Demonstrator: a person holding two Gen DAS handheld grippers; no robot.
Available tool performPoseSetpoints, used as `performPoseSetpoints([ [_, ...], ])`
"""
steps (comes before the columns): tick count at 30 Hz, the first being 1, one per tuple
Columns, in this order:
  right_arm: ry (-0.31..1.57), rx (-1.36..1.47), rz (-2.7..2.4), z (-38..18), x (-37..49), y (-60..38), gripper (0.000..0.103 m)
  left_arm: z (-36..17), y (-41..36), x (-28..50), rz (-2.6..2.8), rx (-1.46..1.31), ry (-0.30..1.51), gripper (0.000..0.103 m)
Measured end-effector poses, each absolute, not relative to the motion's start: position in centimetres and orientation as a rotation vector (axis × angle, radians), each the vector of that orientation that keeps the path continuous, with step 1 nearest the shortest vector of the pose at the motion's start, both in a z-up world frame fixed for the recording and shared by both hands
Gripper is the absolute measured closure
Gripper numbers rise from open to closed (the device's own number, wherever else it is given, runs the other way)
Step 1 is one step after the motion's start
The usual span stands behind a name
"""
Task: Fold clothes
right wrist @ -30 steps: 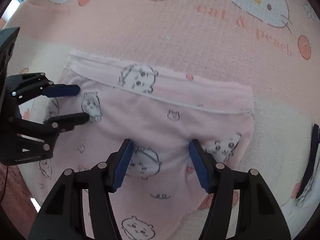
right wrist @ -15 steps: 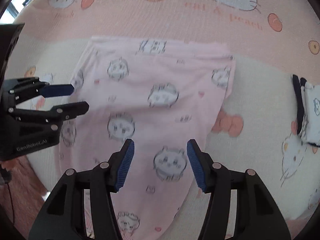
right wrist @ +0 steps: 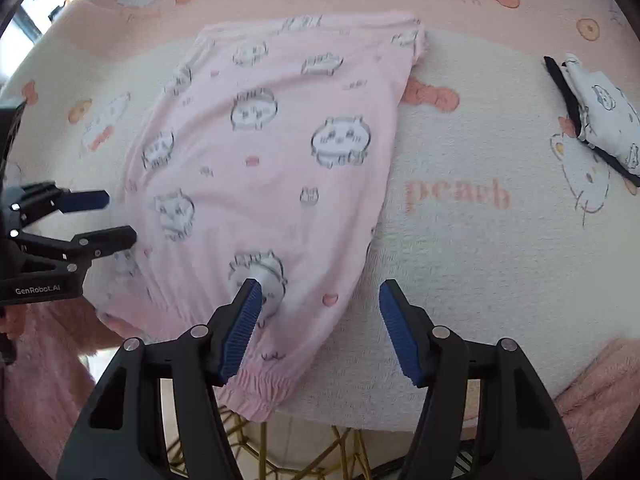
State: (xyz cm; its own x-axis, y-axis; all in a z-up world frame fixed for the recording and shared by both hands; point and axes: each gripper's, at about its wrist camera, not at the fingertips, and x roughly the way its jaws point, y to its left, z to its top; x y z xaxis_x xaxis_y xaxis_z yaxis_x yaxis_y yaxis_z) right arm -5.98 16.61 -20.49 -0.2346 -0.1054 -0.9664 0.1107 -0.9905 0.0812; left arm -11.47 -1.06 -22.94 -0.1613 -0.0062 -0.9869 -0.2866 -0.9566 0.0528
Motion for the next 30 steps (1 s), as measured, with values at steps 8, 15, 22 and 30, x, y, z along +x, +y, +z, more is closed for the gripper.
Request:
performPoseSetpoints([
  [8,0.02,1.844,-2.425,-18.8,-2.9,16.9,0.04,-20.8,-5.1,-7.9,2.368,-2.053,0.042,0.033],
  [15,0.035,1.876,-2.389,-19.1,-1.5,16.5,0.04,-21.9,-8.6,-3.9,2.332,-2.03,0.049,0.033],
  [22,-0.126,1.889,-2.405,-17.9,1.1,19.5,0.039,-20.2,-12.1,-2.5,2.35,-1.954,-0.372,0.032],
  [30,-0.266,1.917,-2.367,-18.2,2.8,21.1,0.038,-22.9,-9.9,-2.7,2.283,-2.009,-0.258,0.035],
])
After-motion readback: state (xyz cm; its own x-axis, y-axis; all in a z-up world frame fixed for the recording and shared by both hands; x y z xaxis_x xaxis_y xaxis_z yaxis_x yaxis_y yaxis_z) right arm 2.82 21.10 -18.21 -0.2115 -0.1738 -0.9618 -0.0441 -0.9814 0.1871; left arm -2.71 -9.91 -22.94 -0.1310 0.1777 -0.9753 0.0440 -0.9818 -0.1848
